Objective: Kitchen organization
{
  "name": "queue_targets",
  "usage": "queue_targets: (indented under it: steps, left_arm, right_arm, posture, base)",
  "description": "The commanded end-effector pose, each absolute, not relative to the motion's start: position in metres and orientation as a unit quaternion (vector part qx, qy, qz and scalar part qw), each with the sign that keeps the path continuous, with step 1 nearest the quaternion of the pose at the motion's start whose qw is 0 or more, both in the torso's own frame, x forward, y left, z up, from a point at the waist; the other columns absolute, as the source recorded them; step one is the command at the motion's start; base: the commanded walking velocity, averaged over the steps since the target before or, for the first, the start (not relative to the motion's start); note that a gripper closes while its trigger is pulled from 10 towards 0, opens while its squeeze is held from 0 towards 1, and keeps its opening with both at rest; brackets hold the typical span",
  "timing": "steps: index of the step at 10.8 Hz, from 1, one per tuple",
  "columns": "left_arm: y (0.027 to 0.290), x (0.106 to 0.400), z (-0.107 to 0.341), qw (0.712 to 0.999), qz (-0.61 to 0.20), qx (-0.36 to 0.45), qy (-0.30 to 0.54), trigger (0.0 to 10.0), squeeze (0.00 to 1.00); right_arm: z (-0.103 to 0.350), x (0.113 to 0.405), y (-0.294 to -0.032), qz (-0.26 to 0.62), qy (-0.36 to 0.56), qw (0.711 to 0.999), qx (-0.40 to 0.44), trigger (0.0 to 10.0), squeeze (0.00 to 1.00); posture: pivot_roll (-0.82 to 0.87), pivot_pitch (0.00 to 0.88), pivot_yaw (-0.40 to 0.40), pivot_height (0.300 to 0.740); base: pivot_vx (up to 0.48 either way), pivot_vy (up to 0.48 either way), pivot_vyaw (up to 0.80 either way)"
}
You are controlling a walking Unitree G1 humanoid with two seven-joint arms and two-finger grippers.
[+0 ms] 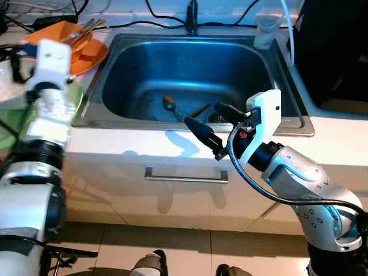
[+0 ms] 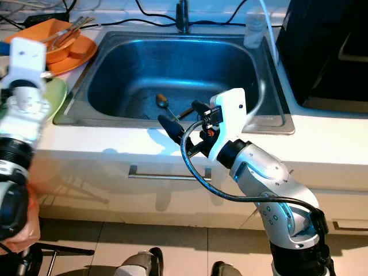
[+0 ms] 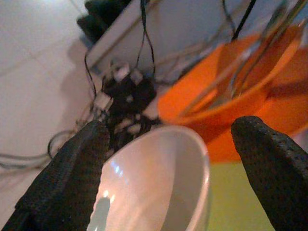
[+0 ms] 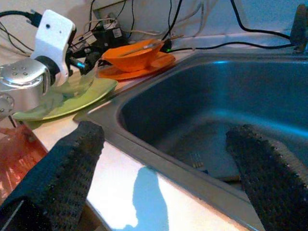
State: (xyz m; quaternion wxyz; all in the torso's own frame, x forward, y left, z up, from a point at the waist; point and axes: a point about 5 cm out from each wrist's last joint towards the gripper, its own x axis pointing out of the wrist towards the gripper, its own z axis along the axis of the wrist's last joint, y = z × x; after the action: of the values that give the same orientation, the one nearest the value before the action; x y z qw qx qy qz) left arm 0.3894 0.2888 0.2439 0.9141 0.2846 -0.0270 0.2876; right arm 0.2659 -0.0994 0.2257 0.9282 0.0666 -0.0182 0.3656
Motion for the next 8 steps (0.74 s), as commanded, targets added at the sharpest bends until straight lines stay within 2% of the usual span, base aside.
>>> queue_targets:
  steps: [1,4,5,8]
  left_arm:
    - [0.295,0.389,0.243,0.92,0.287,0.267,-0.003,10.0,0.0]
    - [0.298,0.389,0.232,0.933,0.275,0.229,0.041,10.0,0.0]
    - [0.297,0.389,0.228,0.937,0.272,0.216,0.05,10.0,0.0]
    - [0.294,0.39,0.224,0.939,0.266,0.21,0.049,10.0,0.0]
  right_arm:
    - [0.226,0.263,-0.097,0.376,-0.015,0.924,0.071,10.0,0.16]
    - [0.225,0.264,-0.098,0.376,-0.013,0.924,0.071,10.0,0.16]
    - [0.228,0.263,-0.093,0.395,-0.018,0.916,0.074,10.0,0.17]
    - [0.232,0.27,-0.087,0.412,-0.027,0.908,0.069,10.0,0.17]
  posture:
    - [0.07,0.186,0.068,0.74]
    - [0.07,0.176,0.053,0.74]
    - [0.08,0.163,0.044,0.74]
    - [0.1,0.14,0.024,0.74]
  base:
    - [0.0,0.0,0.0]
    - [0.0,0.0,0.0]
    - [0.0,0.0,0.0]
    - [0.0,0.0,0.76]
